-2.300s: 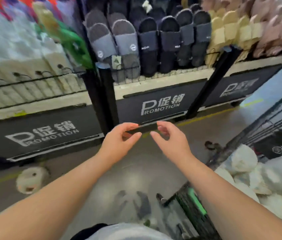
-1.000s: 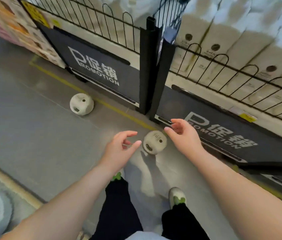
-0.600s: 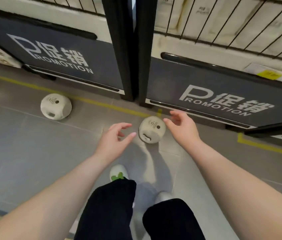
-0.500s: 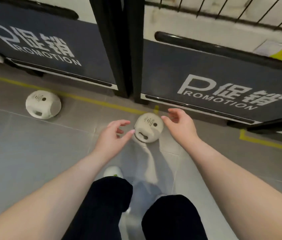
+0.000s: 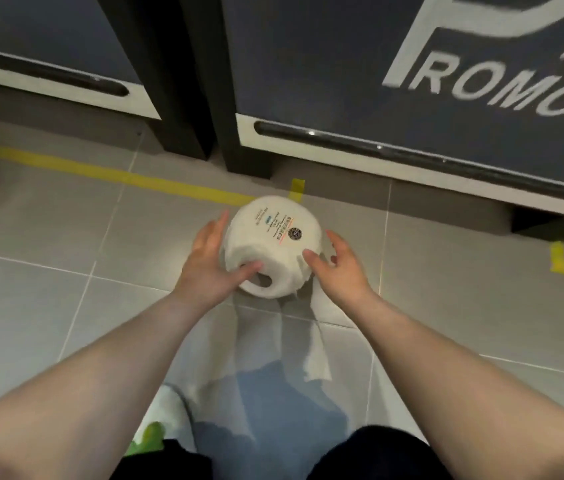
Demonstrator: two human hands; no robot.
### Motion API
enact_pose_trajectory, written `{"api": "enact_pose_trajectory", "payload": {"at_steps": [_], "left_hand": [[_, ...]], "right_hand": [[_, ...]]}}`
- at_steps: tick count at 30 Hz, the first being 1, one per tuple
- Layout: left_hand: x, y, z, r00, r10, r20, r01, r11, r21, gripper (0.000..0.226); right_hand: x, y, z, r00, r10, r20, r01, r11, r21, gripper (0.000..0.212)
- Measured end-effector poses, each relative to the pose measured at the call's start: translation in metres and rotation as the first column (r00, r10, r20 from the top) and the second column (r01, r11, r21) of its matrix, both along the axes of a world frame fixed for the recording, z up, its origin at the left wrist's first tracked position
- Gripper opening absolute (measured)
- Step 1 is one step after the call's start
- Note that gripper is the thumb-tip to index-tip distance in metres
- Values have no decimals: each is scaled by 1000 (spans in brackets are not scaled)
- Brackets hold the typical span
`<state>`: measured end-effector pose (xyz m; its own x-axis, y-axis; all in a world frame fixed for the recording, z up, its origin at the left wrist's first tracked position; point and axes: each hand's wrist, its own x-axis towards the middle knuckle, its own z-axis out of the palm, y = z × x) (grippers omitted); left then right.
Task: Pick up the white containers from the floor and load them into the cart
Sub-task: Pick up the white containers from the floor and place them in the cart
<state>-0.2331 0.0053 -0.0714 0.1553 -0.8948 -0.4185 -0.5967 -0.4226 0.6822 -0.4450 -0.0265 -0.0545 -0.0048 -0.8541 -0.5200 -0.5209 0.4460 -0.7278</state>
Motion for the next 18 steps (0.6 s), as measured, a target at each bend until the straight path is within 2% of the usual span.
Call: {"api": "enact_pose_trajectory", "payload": {"at_steps": [3,5,7,10,13,18], "left_hand": [[-8,-14,-32,1000,-8,-15,8,999,-37,88],[-10,-18,-45,1000,-20,9,20,999,-37,77],[-9,-13,-53,1000,-3,22,3,1000,-29,77],[-10,-1,-52,995,87,-37,-88,996,-28,86],[-13,4,-47,976,187,-108,-187,982,8,92],[-5,21,-51,918,354,-180,-343,935,91,86]], "right_hand": [[11,5,-33,991,-47,127,44,999,26,59],[20,13,-52,985,-64,163,58,997,46,77],[24,19,-62,980,-83,182,74,996,55,92],[25,18,-60,976,-78,205,79,997,4,93],[28,8,-50,985,43,165,-21,991,-133,88],[51,-6,-26,951,306,-35,-304,918,-256,82]]}}
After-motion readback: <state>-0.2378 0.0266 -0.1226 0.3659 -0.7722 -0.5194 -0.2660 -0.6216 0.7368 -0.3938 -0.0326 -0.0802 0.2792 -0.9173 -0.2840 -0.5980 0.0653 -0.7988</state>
